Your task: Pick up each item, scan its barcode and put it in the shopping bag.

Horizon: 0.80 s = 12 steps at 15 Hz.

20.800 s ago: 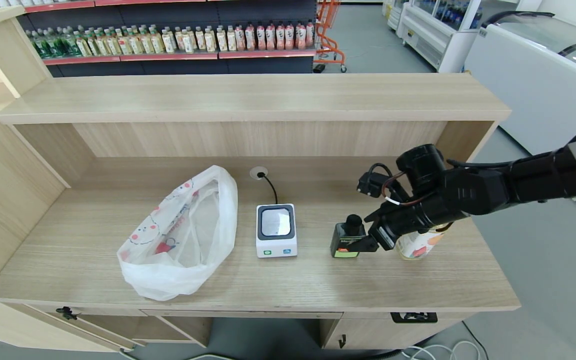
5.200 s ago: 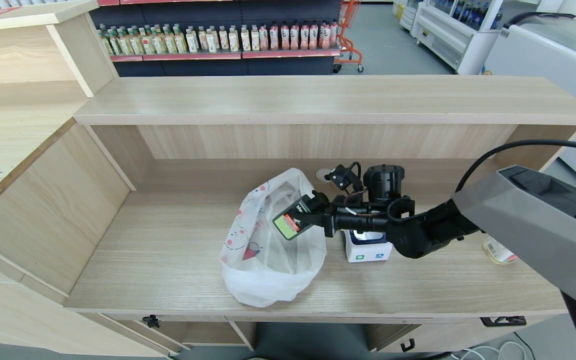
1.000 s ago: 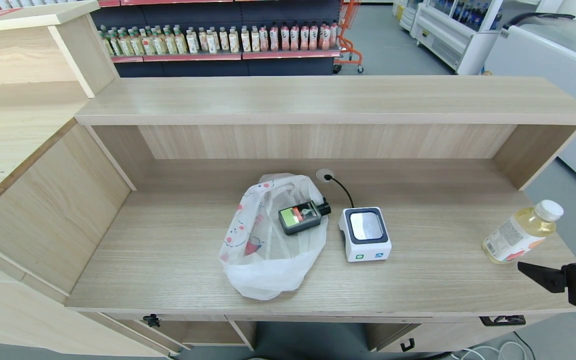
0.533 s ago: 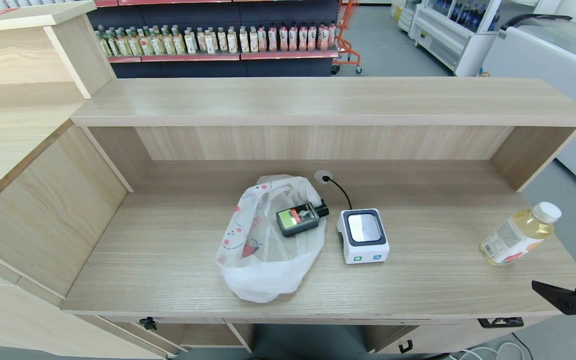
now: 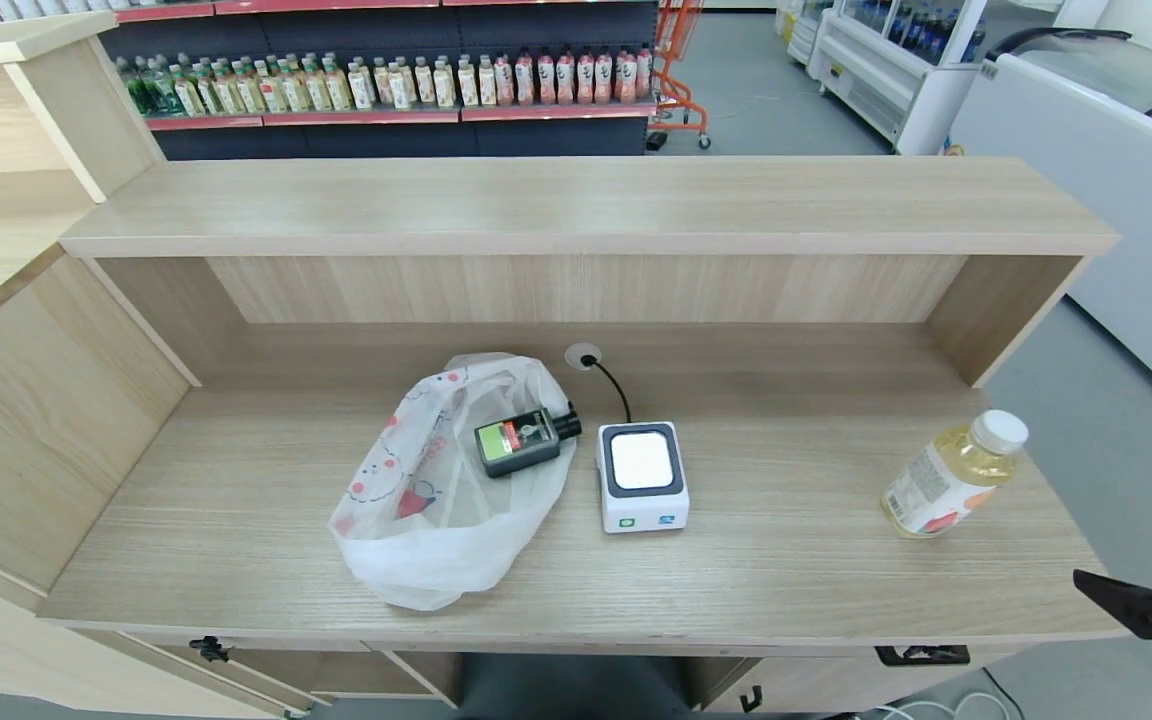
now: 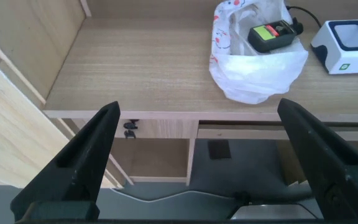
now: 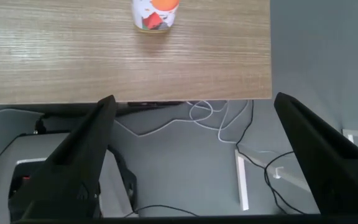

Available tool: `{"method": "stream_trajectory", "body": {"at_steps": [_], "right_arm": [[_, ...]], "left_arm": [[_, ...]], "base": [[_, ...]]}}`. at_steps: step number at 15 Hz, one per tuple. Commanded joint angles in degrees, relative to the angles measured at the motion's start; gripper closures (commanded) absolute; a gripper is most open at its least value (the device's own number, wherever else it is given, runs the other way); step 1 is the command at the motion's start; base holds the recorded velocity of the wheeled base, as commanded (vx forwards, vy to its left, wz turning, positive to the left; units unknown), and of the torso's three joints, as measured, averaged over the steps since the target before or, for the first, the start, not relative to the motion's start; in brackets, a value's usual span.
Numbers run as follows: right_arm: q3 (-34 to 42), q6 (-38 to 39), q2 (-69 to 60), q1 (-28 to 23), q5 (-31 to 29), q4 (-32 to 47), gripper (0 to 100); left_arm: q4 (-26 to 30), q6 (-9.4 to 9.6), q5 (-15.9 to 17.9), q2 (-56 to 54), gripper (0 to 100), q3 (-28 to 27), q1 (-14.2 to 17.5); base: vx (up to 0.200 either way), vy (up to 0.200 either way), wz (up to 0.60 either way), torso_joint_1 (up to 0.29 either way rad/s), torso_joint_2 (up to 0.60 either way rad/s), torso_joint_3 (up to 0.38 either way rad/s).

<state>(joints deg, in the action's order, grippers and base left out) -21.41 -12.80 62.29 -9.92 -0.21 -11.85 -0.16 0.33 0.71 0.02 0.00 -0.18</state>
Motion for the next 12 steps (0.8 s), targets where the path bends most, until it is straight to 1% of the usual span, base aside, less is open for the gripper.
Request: {"method": "stream_trajectory", "body": {"at_steps": [1,2,3,4,8,10,12], "right_arm": [[0.3,0.2,0.6,0.1,0.9,0.0,0],[0.8,0.4,0.5,0.1,3.5,-0.1,0],[0.8,0.5,0.5,0.1,4.7,-0.1,0],[1.7,0.5,0.5,-0.2,9.3,-0.2,0],[2.8,0.8,1.3,-0.2,14.9,-0.8,0],[3.2,2.3,1.0,-0.2,20.3,-2.3,0],[4.4,2.3,1.5,0.1,21.8,-5.1,0]], "left_arm": [[0.0,0.02,0.0,0.0,0,0.0,0.0],[0.0,0.02,0.0,0.0,0,0.0,0.0],[0.0,0.02,0.0,0.0,0,0.0,0.0],[0.0,0.02,0.0,0.0,0,0.0,0.0],[0.0,0.02,0.0,0.0,0,0.0,0.0],[0.0,0.02,0.0,0.0,0,0.0,0.0],[0.0,0.02,0.0,0.0,0,0.0,0.0]], "base": [[0.000,-0.200,0.00,0.002,0.01,0.002],[0.000,-0.200,0.00,0.002,0.01,0.002],[0.000,-0.200,0.00,0.002,0.00,0.002],[0.000,-0.200,0.00,0.002,0.00,0.002],[0.000,-0.200,0.00,0.001,0.00,0.002],[0.000,-0.200,0.00,0.002,0.00,0.002],[0.000,-0.200,0.00,0.005,0.00,0.002]]}}
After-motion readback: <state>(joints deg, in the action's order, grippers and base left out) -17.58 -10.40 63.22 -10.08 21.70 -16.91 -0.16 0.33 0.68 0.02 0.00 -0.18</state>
